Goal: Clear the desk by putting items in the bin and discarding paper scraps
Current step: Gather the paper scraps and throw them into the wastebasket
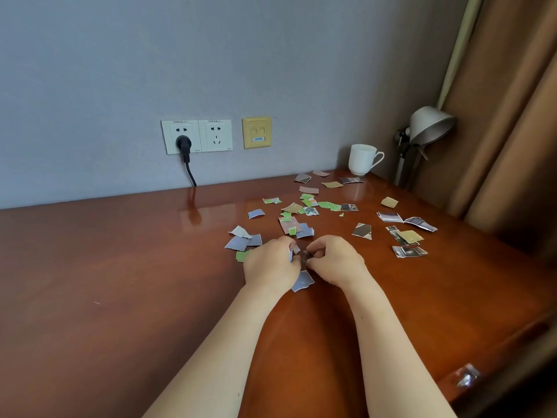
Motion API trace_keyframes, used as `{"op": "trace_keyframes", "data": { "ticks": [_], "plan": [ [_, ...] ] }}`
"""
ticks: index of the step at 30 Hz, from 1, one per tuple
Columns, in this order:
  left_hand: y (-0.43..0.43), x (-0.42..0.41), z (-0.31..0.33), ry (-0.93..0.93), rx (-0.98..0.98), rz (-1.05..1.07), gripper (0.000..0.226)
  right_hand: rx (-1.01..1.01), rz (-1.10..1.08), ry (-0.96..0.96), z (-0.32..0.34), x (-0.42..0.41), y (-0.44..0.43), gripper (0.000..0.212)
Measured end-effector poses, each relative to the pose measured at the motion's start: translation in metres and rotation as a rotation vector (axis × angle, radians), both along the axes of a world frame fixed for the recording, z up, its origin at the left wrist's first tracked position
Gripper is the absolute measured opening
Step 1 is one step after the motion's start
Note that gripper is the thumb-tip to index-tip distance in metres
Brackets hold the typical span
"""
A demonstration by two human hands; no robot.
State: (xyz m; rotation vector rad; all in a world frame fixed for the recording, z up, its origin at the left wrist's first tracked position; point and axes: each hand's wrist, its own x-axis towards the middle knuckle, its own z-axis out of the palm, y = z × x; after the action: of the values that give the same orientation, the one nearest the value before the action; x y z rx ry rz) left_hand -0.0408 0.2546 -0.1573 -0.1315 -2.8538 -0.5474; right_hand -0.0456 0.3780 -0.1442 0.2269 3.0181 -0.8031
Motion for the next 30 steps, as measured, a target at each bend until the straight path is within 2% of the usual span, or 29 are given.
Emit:
{"op": "trace_keyframes", "data": {
  "ticks": [5,8,10,16,20,22,26,30],
  "plan": [
    [0.004,-0.011,0.004,-0.058,-0.056,0.015,0.035,0.022,-0.006,-0.019,-0.001,0.000,0.000,0.028],
    [0.003,-0.017,0.007,-0.109,-0.038,0.022,0.020,0.084,-0.066,0.006,0.002,0.005,0.005,0.041],
    [0.004,-0.019,0.006,-0.127,-0.055,0.036,0.018,0.084,-0.070,0.003,0.004,0.006,0.006,0.044],
    [0.005,-0.018,0.001,-0.109,-0.081,0.079,0.019,0.027,-0.055,-0.015,0.007,0.005,0.003,0.026],
    [0.001,-0.020,0.004,-0.157,-0.093,0.033,0.018,0.011,-0.034,-0.033,0.006,0.006,0.008,0.044],
    [-0.003,-0.025,0.004,-0.242,-0.037,-0.035,0.019,0.033,-0.039,-0.040,0.007,0.007,0.009,0.049],
    [-0.008,-0.029,0.012,-0.402,0.212,-0.133,0.022,0.089,-0.065,-0.038,0.009,0.010,0.010,0.054],
    [0.000,-0.026,0.020,-0.460,0.351,-0.145,0.012,0.060,-0.027,-0.040,0.011,0.008,0.013,0.034]
  ]
}}
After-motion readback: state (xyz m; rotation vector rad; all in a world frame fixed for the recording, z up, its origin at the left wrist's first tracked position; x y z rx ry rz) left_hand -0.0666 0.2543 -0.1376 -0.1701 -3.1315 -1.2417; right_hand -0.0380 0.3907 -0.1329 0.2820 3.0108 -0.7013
